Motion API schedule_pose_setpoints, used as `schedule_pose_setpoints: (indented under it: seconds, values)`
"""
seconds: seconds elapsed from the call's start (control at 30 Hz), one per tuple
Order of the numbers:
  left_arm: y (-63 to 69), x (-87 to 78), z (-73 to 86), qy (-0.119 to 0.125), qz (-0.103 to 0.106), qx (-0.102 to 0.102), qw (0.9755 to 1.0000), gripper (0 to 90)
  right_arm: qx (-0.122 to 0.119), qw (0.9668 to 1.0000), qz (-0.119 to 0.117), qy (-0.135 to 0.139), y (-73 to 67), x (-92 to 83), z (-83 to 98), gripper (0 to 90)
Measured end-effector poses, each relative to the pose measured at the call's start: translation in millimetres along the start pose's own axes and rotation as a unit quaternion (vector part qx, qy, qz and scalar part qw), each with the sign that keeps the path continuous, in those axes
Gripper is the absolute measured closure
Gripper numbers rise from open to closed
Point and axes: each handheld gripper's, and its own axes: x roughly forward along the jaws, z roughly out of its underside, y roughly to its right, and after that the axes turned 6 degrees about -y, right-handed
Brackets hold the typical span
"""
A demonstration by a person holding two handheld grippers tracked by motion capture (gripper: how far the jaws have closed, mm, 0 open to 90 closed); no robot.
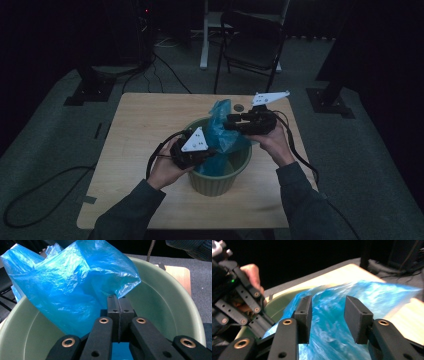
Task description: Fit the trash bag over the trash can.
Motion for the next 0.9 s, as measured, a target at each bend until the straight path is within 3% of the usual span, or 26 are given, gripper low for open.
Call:
schedule_pose_setpoints:
  seconds: [0.1,0.2,0.6,0.9]
  values:
    - [-0.9,-0.3,2.1,-0.001,0.000,-0.002,1.0000,90.0,-0.016,0.9995,-0.014,-0.024,-4.1,4.9,2.0,76.7]
    - [-1.5,-1.3,3.7,0.001,0.001,-0.006,1.0000,90.0,-0.032,0.9989,-0.007,-0.033,-9.3,4.2,4.9,87.3]
    - [-10.6,-20.1,10.5,0.026,-0.007,-0.039,0.9989,75.2,-0.040,0.9987,0.009,-0.029,-16.0,-5.8,15.3,89.6]
    - [-13.2,-31.2,16.9,0.034,-0.008,-0.048,0.9982,67.1,-0.043,0.9987,0.013,-0.025,-16.3,-9.2,16.1,89.9]
